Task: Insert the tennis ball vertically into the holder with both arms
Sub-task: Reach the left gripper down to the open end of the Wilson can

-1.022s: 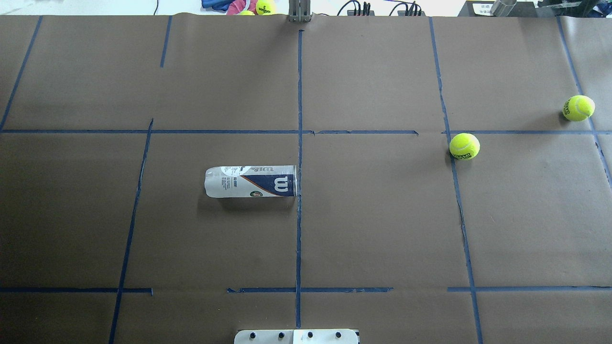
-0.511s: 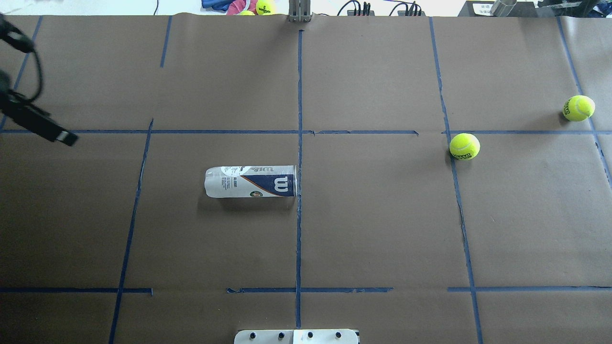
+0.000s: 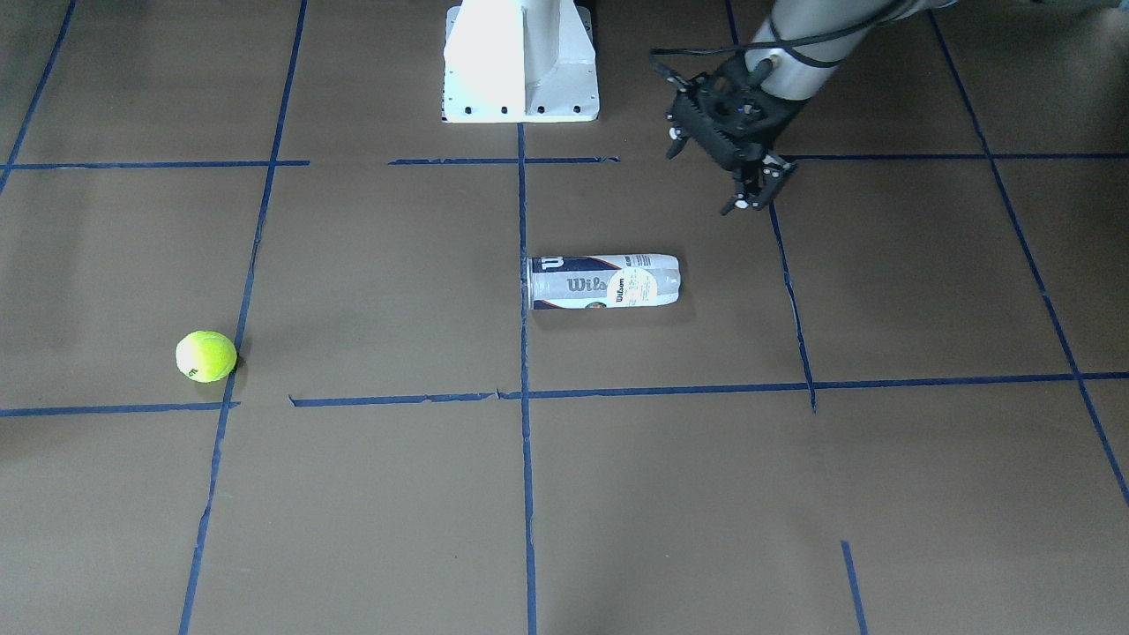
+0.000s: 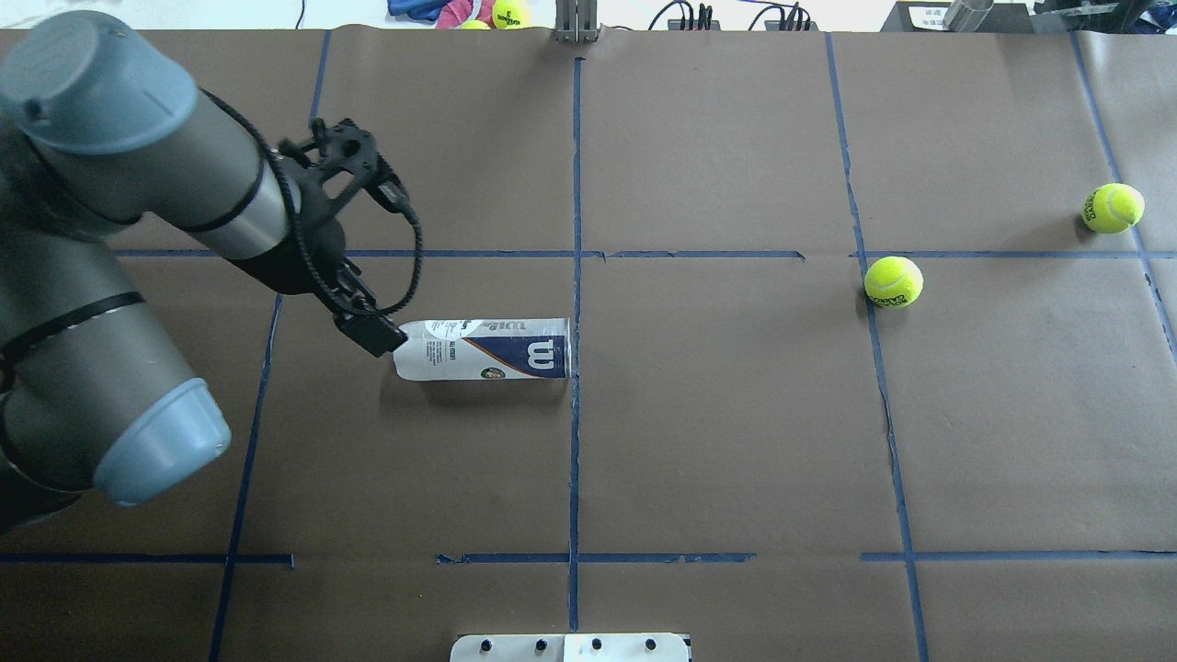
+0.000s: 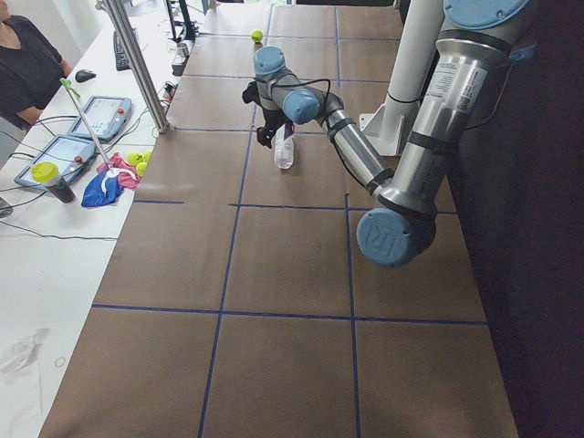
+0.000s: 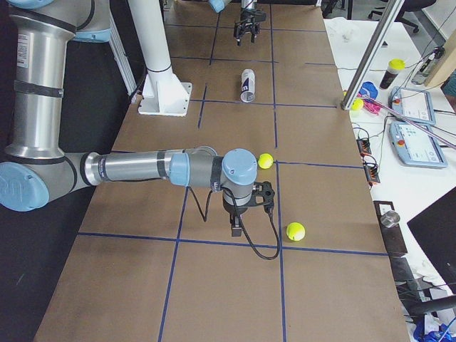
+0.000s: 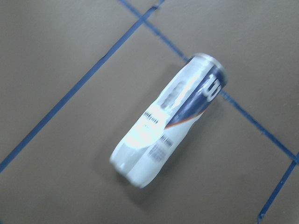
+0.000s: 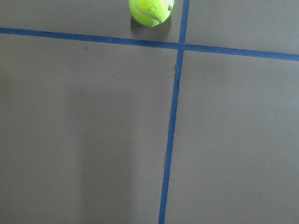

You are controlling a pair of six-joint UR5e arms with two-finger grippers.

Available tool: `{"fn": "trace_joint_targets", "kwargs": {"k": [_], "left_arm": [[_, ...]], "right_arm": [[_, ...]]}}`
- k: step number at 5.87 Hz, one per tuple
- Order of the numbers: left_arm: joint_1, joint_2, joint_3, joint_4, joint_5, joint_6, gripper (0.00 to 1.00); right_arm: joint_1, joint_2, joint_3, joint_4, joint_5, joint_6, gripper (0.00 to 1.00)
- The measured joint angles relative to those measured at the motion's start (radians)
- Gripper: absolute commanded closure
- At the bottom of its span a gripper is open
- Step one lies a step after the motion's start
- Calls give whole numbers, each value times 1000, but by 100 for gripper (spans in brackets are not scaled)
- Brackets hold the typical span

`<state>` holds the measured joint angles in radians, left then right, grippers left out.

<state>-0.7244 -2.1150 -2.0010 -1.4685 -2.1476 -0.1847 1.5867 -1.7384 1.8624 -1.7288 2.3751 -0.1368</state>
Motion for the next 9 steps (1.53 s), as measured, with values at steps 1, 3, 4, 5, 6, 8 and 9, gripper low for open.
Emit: {"fn": "trace_joint_targets", "kwargs": {"k": [1, 3, 4, 5, 6, 8, 9], "left_arm": [[29, -62, 41, -6, 40, 20, 0], [78, -161, 160, -7, 132, 149, 0], [93, -209, 232, -7, 166, 248, 0], [118, -266, 314, -5, 225, 320, 0], [148, -311, 383, -1, 286, 366, 0], [201, -342, 435, 64, 375, 482, 0], [232, -345, 444, 80, 413, 507, 0]], "right_arm": [[0, -1, 7, 0, 1, 4, 0], [-1, -1, 16, 0, 4, 10, 0], [-2, 0, 16, 0, 10, 10, 0], [-3, 1, 17, 0, 20, 8, 0], [-3, 2, 17, 13, 25, 3, 0], [-4, -14, 16, 90, 22, -2, 0], [-4, -23, 15, 104, 23, 1, 0]]}}
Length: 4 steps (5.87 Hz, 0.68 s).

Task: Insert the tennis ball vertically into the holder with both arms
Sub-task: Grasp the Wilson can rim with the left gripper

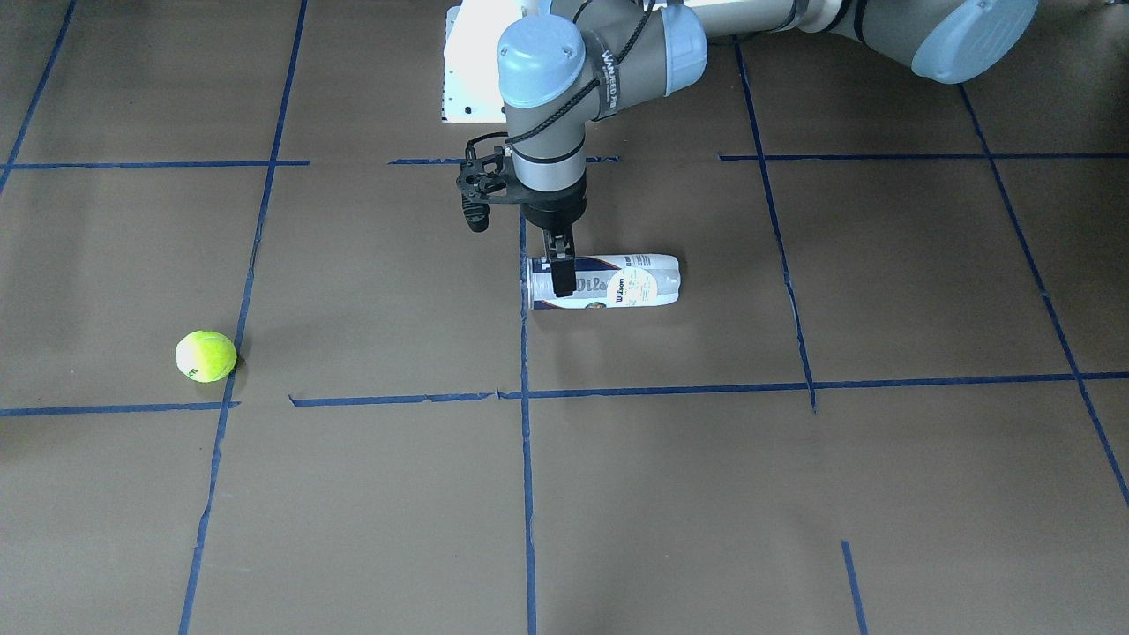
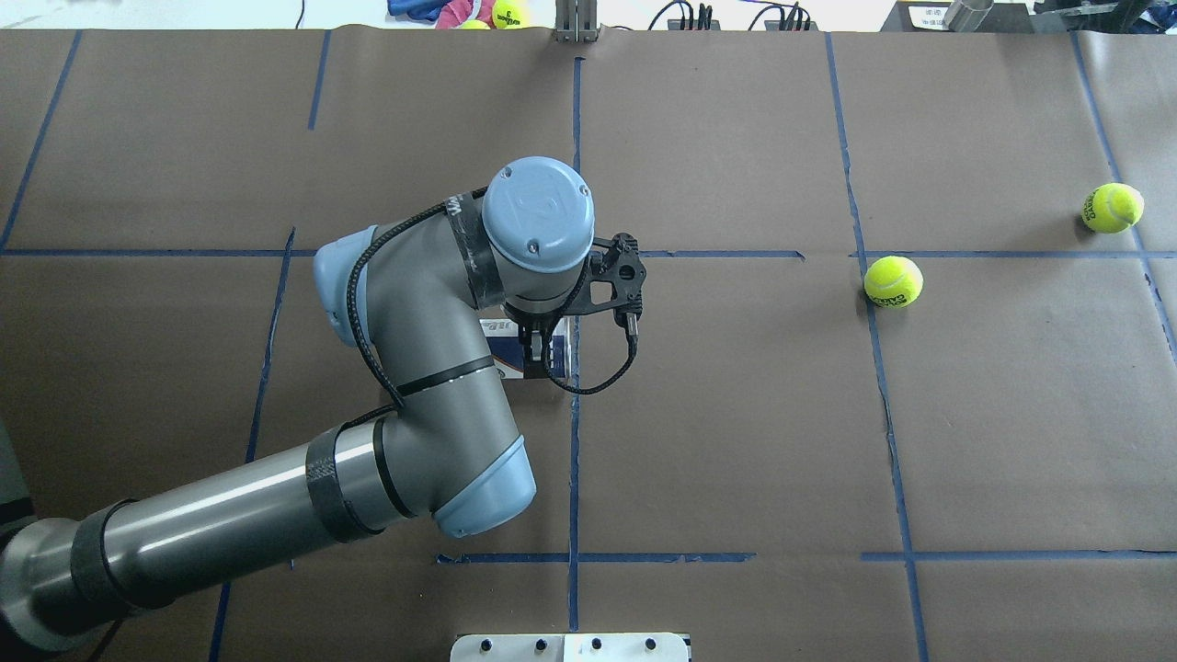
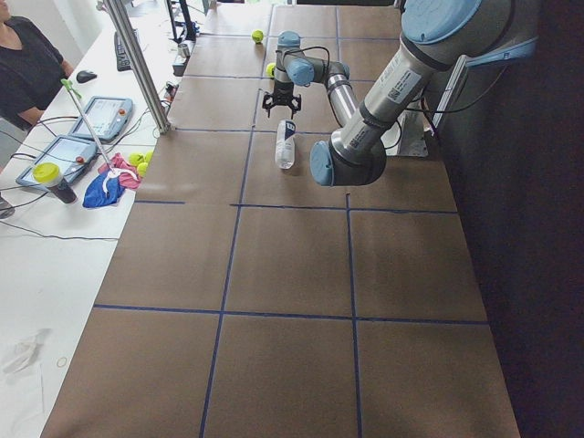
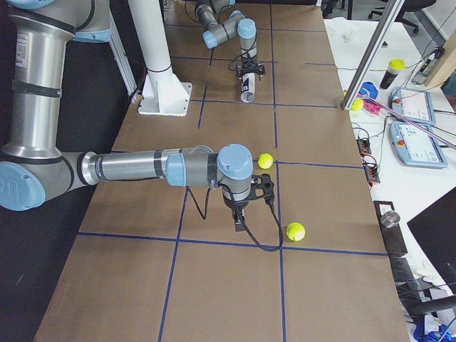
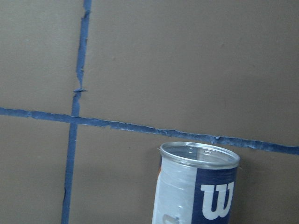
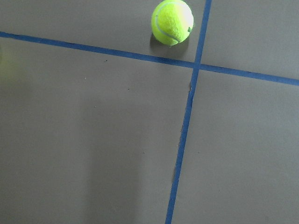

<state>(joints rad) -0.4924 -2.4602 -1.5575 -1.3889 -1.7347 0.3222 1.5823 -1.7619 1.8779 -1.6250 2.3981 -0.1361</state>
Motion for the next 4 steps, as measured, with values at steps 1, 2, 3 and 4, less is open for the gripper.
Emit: {"fn": "trace_joint_targets", "kwargs": {"k": [1, 2, 3, 4], "left_arm": [[25, -1, 14, -2, 31, 2, 0], [40, -4, 29, -14, 49, -10, 0], [46, -7, 39, -29, 62, -24, 0], [48, -7, 56, -52, 78, -35, 0]], "right_arm": [[0, -2, 0, 5, 4, 7, 0], [0, -6, -1, 7, 5, 9, 0], [0, -10, -1, 9, 6, 10, 0], [0, -13, -3, 9, 9, 11, 0]]}}
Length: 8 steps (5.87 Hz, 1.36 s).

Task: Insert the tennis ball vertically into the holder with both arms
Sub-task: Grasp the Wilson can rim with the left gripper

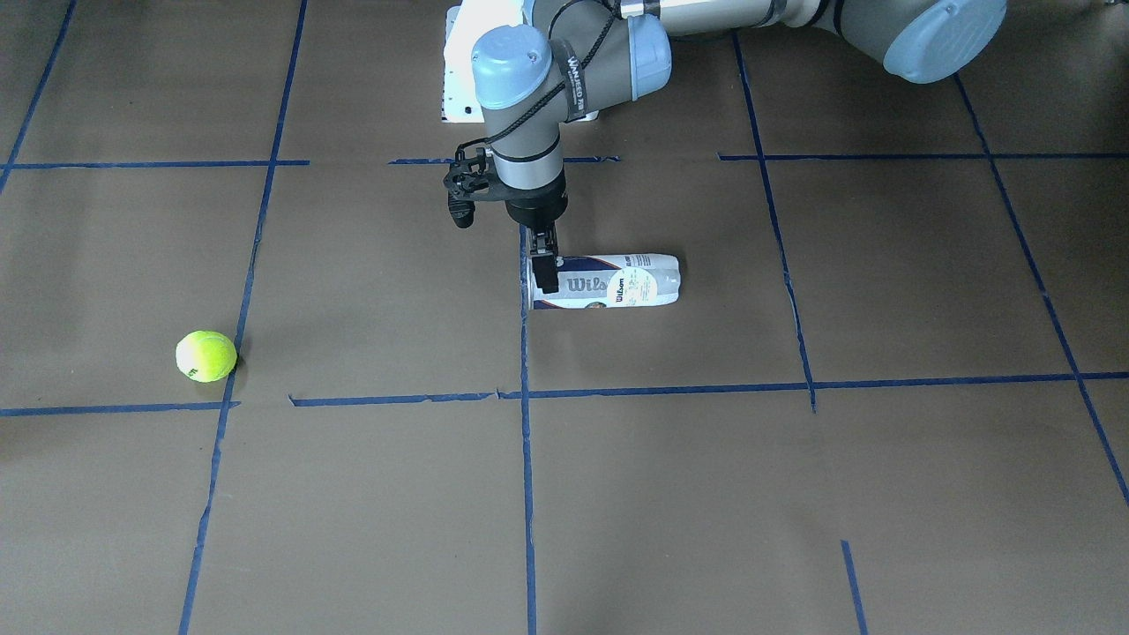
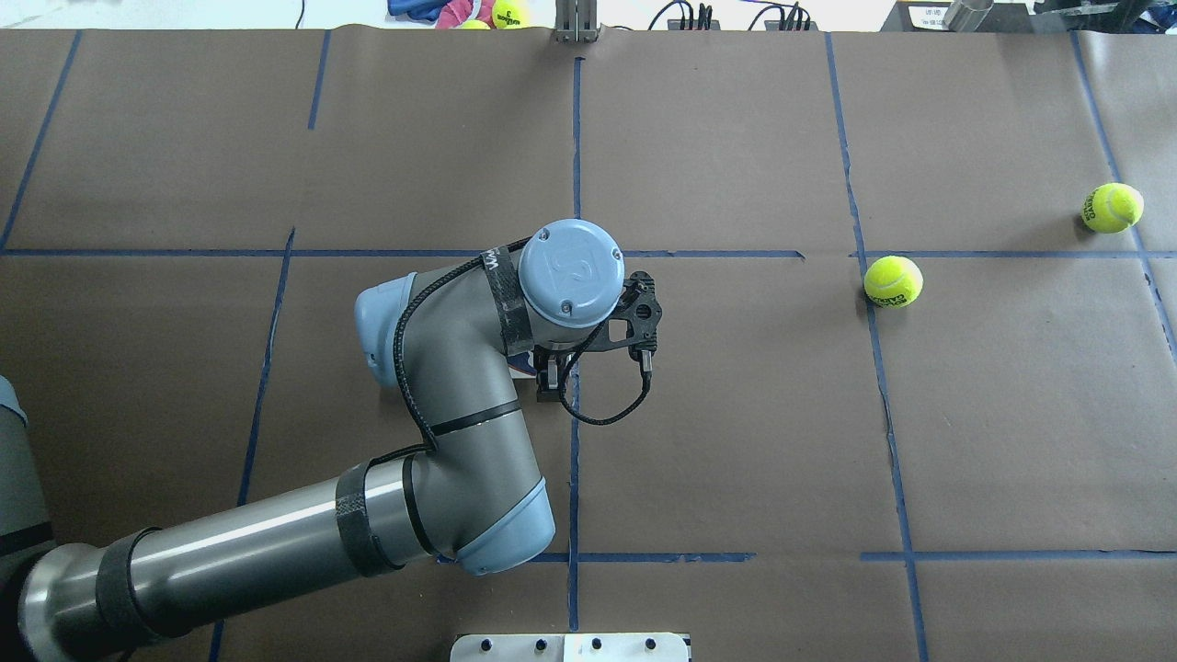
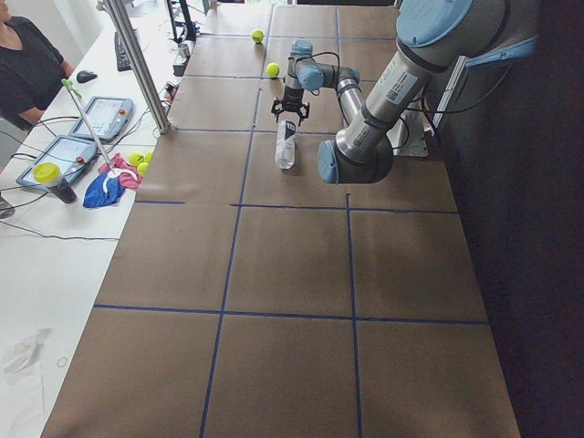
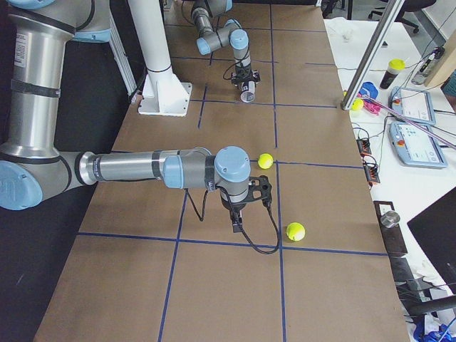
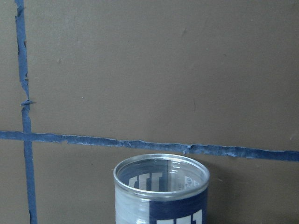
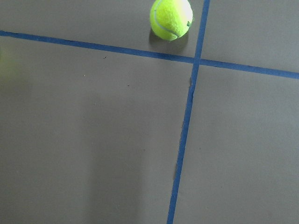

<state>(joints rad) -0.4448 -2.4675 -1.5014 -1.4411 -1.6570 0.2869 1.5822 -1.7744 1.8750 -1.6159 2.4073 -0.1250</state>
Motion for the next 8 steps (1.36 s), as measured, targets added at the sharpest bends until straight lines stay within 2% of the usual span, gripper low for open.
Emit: {"fn": "trace_joint_targets", "kwargs": {"k": [7, 8], "left_arm": [[11, 13, 85, -113, 18, -47, 0], [12, 13, 98, -138, 20, -51, 5]], "right_arm": [[0, -1, -2, -1, 6, 2, 0], [0, -1, -1, -1, 7, 2, 0]]}}
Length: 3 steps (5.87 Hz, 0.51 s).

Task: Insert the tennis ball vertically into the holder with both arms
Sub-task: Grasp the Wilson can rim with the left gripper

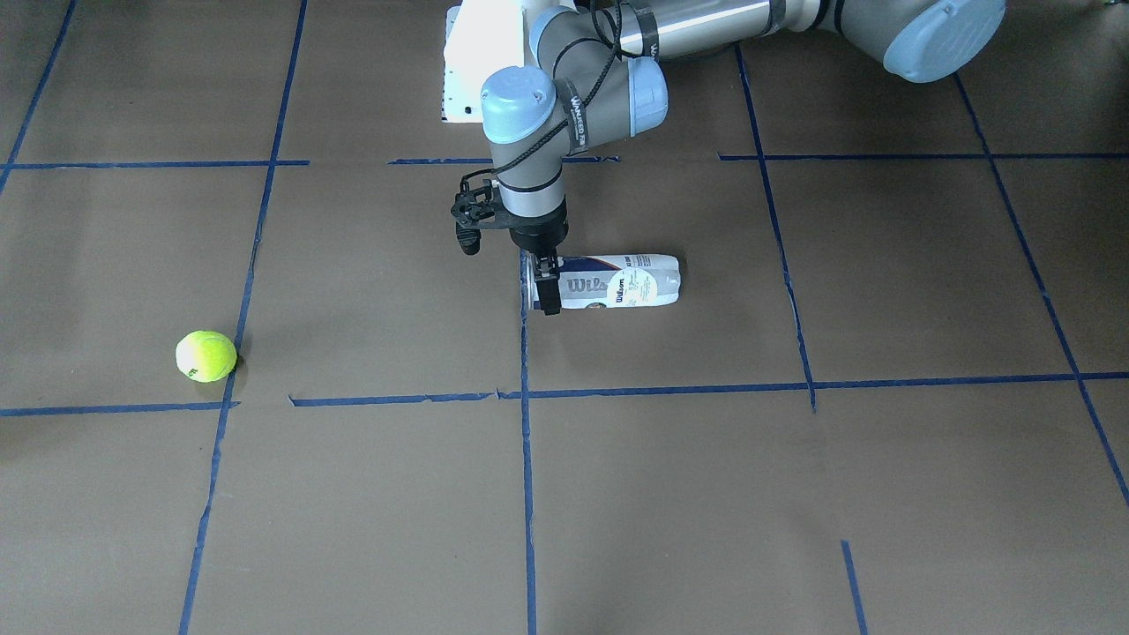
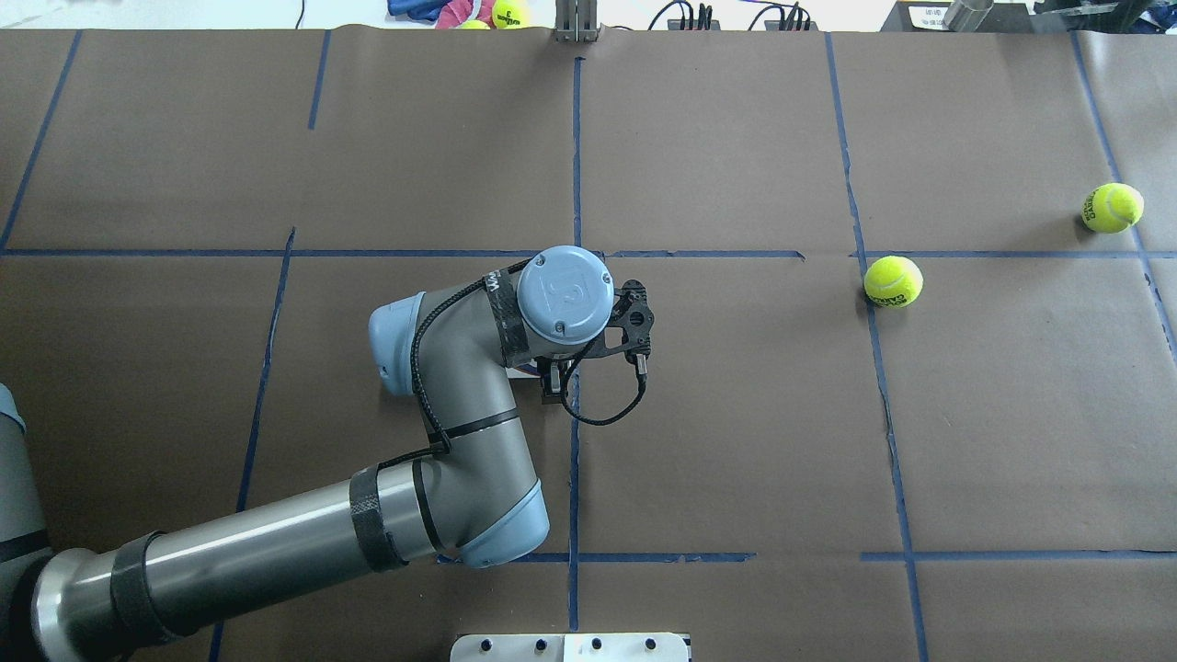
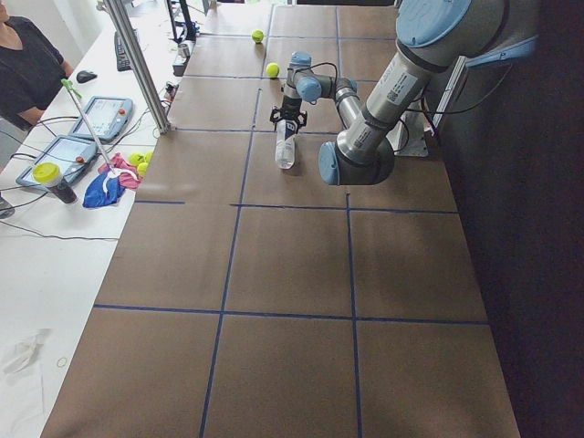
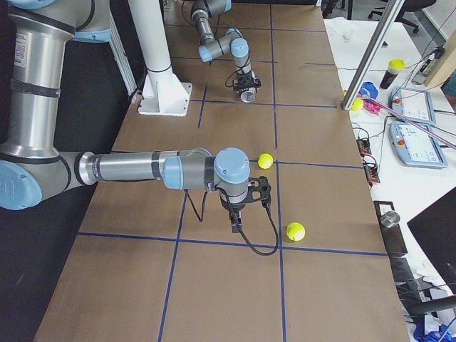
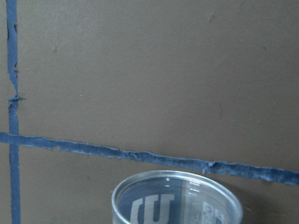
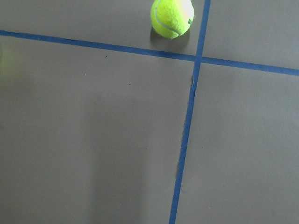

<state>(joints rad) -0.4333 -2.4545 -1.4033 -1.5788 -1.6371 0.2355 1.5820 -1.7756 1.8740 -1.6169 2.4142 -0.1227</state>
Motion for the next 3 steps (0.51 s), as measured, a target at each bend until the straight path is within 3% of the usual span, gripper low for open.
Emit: {"fn": "trace_joint_targets", "kwargs": {"k": [3], "left_arm": [[1, 7, 3, -10, 3, 1, 18]], "right_arm": [[1, 1, 3, 0, 1, 0, 0]]}}
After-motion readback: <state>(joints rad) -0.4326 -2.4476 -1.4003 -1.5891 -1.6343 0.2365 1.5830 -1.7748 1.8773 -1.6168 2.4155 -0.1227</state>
